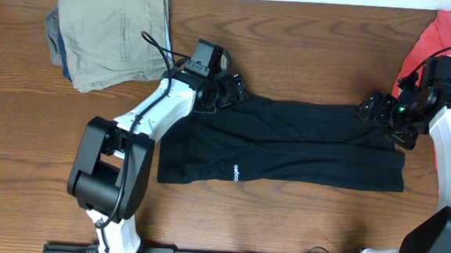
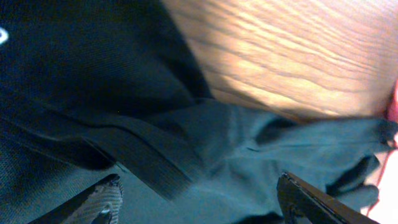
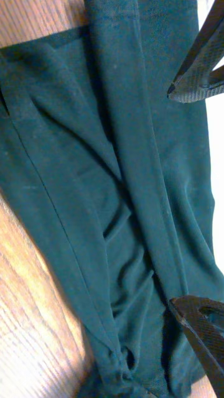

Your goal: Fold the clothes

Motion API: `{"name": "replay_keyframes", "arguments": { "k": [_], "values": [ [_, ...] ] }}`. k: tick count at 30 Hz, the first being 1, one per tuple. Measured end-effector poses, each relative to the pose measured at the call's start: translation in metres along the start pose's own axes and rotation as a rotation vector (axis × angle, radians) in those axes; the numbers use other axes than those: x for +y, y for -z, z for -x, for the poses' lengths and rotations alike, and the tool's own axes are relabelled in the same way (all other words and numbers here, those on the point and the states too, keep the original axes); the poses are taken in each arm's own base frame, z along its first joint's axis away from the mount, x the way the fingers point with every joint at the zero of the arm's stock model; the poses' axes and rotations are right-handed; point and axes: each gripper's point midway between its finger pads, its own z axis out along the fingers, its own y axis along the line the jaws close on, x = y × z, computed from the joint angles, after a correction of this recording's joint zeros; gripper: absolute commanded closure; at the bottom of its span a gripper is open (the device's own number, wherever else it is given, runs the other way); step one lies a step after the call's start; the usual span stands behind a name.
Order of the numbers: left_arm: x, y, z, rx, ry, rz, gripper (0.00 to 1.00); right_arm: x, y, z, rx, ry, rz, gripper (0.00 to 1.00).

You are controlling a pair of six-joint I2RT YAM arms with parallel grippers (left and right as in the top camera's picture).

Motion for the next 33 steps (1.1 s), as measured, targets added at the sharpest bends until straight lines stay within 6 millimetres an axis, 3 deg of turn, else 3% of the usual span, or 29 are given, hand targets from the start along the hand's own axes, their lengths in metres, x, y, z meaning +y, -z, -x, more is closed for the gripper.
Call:
{"name": "replay_keyframes", "arguments": {
  "k": [6, 9, 15, 24, 28, 30, 33],
  "values": [
    [0.007, -0.012, 0.002, 0.000, 0.057, 0.014, 0.21, -0.005, 0.000, 0.002, -0.011, 0.000, -0.030, 0.02],
    [0.002, -0.013, 0.009, -0.028, 0.068, -0.009, 0.34, -0.006, 0.000, 0.003, -0.015, 0.001, -0.034, 0.03],
    [-0.002, -0.014, 0.014, -0.047, 0.075, -0.025, 0.49, -0.007, 0.000, 0.004, -0.019, 0.001, -0.042, 0.03],
    [-0.001, -0.014, 0.014, -0.046, 0.077, -0.025, 0.50, -0.010, 0.000, 0.005, -0.026, 0.002, -0.056, 0.02],
    [-0.001, -0.014, 0.014, -0.046, 0.082, -0.025, 0.68, -0.015, -0.008, 0.004, -0.028, 0.000, -0.071, 0.02],
    [-0.001, -0.014, 0.014, -0.046, 0.085, -0.024, 0.90, -0.018, -0.014, 0.002, -0.029, -0.004, -0.074, 0.02],
    [0.000, -0.014, 0.012, -0.041, 0.086, -0.020, 0.94, -0.020, -0.019, 0.003, -0.040, -0.004, -0.075, 0.02]
  ]
}}
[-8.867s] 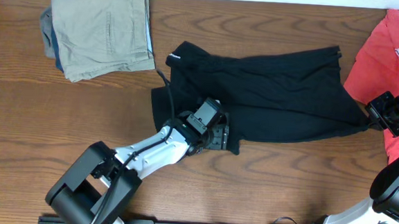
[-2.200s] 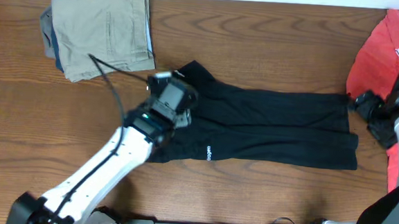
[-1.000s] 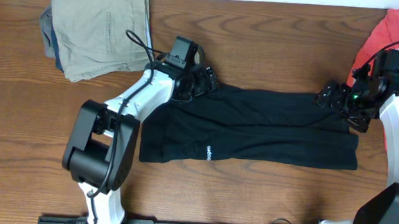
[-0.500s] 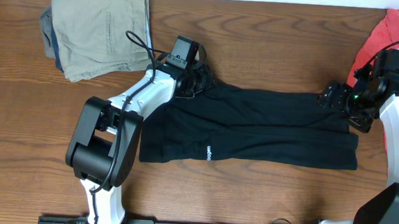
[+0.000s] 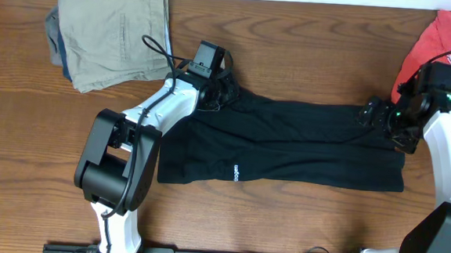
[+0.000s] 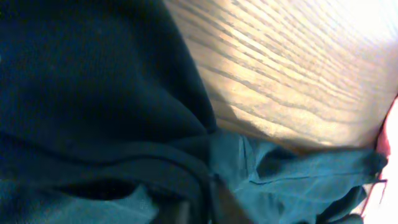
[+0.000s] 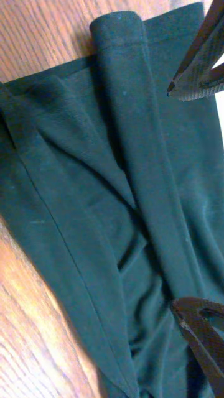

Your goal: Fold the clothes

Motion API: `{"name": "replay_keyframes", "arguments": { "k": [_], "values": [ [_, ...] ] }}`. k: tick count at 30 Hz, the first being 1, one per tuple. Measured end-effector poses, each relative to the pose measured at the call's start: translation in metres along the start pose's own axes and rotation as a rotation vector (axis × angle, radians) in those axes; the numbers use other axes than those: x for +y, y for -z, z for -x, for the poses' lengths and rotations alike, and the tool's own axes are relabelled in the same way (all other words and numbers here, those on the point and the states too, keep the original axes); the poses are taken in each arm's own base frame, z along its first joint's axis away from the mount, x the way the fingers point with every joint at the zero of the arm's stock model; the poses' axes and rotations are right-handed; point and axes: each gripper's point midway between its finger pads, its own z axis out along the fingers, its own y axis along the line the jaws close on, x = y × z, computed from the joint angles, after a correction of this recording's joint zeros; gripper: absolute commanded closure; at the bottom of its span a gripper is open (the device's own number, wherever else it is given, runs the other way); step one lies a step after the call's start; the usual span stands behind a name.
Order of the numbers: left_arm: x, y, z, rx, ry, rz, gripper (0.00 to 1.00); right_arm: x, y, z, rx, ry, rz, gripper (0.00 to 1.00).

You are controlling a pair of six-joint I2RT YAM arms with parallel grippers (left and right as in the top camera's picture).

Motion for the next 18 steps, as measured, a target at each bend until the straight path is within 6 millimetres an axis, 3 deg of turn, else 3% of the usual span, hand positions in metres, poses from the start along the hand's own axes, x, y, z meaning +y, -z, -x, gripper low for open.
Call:
{"name": "replay_keyframes", "arguments": {
  "k": [12, 18],
  "values": [
    [0.007, 0.000, -0.007, 0.027, -0.022, 0.028, 0.94, 0.009, 0.002, 0.056, -0.225, -0.001, 0.036, 0.01],
    [0.012, 0.000, -0.011, 0.045, -0.047, 0.046, 0.94, -0.016, -0.030, 0.068, -0.167, -0.071, -0.013, 0.02]
  ]
}}
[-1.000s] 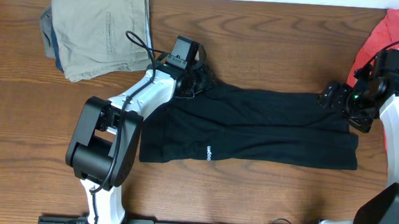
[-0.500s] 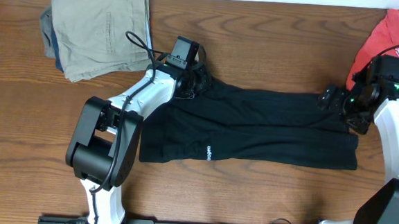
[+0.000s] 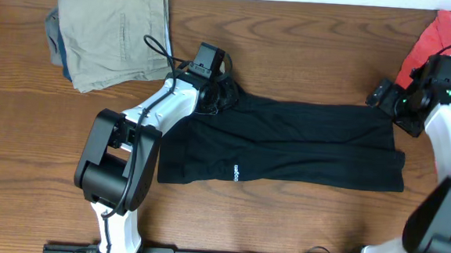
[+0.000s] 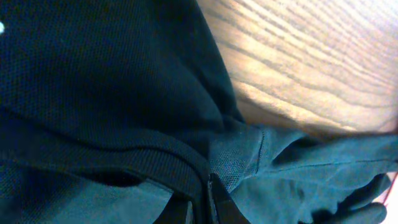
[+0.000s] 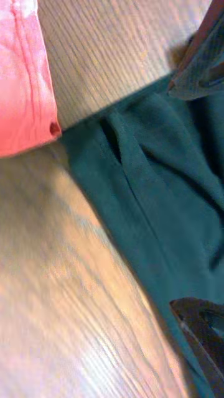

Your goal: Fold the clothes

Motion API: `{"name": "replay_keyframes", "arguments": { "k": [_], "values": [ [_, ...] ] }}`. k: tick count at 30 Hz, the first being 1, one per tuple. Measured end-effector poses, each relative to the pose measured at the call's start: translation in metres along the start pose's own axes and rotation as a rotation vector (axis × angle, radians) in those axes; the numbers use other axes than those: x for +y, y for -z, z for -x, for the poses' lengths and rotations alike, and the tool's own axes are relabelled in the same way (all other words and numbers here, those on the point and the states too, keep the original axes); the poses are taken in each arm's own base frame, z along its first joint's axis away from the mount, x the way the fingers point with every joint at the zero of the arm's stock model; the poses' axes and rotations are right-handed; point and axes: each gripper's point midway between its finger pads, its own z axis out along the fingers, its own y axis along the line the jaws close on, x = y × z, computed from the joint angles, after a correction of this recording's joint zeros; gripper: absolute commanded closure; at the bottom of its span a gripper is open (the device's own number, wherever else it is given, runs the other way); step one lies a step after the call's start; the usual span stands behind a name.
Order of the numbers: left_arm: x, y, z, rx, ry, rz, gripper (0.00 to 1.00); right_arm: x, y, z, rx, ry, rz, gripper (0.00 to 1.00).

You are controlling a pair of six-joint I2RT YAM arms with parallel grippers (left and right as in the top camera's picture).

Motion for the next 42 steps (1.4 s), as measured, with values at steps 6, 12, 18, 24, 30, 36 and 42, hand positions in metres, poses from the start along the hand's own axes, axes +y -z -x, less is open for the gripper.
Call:
{"name": "replay_keyframes", "arguments": {
  "k": [6, 12, 18, 24, 30, 36, 42],
  "values": [
    [0.001, 0.000, 0.000, 0.001, -0.004, 0.004, 0.94, -0.022, -0.045, -0.001, 0.093, -0.042, -0.055, 0.04],
    [0.001, 0.000, 0.000, 0.001, -0.007, 0.004, 0.94, -0.026, -0.060, -0.003, 0.118, -0.042, -0.068, 0.15],
    [0.001, 0.000, 0.000, 0.001, -0.007, 0.004, 0.94, -0.028, -0.062, -0.001, 0.113, -0.039, -0.081, 0.44],
    [0.001, 0.000, 0.000, 0.001, -0.008, 0.004, 0.94, -0.030, -0.061, -0.001, 0.110, -0.040, -0.092, 0.73],
    [0.003, 0.000, -0.003, 0.011, -0.021, 0.011, 0.94, -0.031, -0.061, -0.003, 0.118, -0.048, -0.099, 0.99],
    [0.003, 0.009, -0.010, 0.033, -0.051, 0.022, 0.94, -0.042, -0.049, -0.010, 0.182, -0.108, -0.127, 0.99],
    [-0.029, 0.071, -0.010, -0.037, -0.108, -0.040, 0.94, -0.053, -0.018, 0.006, 0.176, -0.191, -0.129, 0.99]
  ]
}}
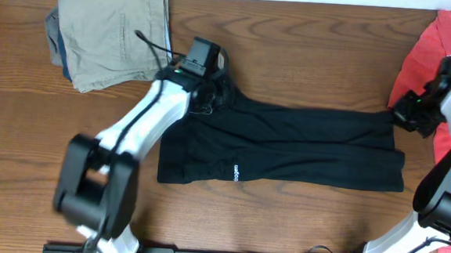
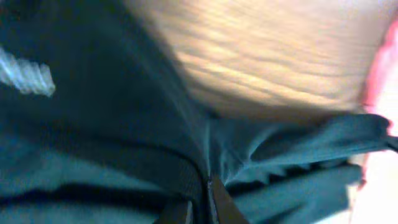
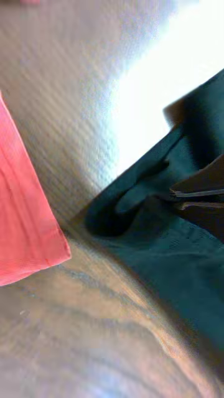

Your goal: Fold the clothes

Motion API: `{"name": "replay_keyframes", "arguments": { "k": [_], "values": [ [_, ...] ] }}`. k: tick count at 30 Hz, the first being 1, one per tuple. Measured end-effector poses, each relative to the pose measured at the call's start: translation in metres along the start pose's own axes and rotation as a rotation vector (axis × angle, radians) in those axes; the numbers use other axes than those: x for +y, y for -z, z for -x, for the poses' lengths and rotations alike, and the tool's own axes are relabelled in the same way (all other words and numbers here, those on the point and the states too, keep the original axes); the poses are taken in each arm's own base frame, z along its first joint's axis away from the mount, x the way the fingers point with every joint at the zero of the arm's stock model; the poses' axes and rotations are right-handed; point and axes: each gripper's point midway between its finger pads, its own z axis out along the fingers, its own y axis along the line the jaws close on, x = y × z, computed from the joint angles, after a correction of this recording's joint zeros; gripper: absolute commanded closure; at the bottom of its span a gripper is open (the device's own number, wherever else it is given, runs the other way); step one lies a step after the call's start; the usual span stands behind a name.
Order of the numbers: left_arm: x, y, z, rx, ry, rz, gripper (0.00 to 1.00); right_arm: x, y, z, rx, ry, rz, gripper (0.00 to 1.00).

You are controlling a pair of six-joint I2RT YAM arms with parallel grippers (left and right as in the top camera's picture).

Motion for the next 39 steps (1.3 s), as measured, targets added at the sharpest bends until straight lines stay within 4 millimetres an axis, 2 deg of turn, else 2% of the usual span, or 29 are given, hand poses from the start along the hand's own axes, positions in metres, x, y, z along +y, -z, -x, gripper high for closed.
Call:
{"name": "replay_keyframes", "arguments": {
  "k": [4, 7, 11, 16, 22, 26, 32, 39],
  "values": [
    [-0.013, 0.037, -0.006, -0.021, -0.027, -0.017, 0.94, 0.002, 0.029, -0.001, -0.031, -0.008, 0.021, 0.99],
    [-0.006, 0.045, -0.021, 0.023, -0.011, 0.016, 0.94, 0.003, 0.048, -0.003, -0.057, -0.006, 0.036, 0.99],
    [0.015, 0.049, -0.051, 0.141, 0.035, 0.101, 0.94, 0.004, 0.067, -0.009, -0.073, -0.007, 0.048, 0.99],
    [0.045, 0.062, -0.085, 0.270, 0.079, 0.244, 0.94, -0.002, 0.070, -0.024, -0.019, -0.013, 0.026, 0.99],
    [0.072, 0.080, -0.111, 0.366, 0.095, 0.393, 0.94, -0.010, 0.070, -0.043, 0.058, -0.023, -0.008, 0.99],
    [0.075, 0.083, -0.118, 0.388, 0.087, 0.420, 0.92, -0.011, 0.071, -0.048, 0.075, -0.026, -0.015, 0.99],
    [0.075, 0.079, -0.125, 0.400, 0.037, 0.437, 0.83, -0.017, 0.077, -0.053, 0.083, -0.053, -0.029, 0.99],
    [0.078, 0.071, -0.134, 0.409, 0.001, 0.455, 0.83, -0.044, 0.107, -0.057, 0.024, -0.119, -0.102, 0.99]
  ]
}}
